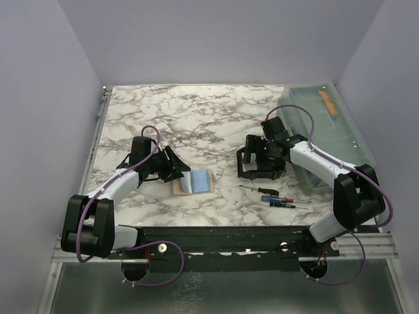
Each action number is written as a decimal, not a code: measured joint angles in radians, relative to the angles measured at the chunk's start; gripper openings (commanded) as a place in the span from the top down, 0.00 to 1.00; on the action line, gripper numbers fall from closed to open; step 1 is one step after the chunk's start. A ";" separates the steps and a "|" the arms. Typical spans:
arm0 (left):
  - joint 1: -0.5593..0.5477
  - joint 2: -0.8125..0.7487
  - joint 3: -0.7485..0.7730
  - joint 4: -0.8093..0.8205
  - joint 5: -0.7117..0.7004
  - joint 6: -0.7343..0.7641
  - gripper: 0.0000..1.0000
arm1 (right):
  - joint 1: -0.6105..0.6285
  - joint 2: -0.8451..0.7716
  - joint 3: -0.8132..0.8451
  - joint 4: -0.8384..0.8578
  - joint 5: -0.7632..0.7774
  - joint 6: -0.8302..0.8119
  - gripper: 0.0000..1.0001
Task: Put the credit cards into the card holder
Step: Pick up the credit card from the storage box.
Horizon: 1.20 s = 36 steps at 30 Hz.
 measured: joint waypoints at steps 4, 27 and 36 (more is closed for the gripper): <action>0.000 -0.030 0.018 -0.014 0.013 0.000 0.45 | 0.000 0.026 -0.010 0.048 -0.053 0.007 0.00; -0.005 -0.076 0.084 -0.062 0.039 0.001 0.45 | -0.012 0.029 -0.037 0.157 -0.124 0.034 0.53; -0.008 -0.076 0.096 -0.073 0.040 0.002 0.46 | -0.012 0.018 -0.043 0.159 -0.121 0.038 0.80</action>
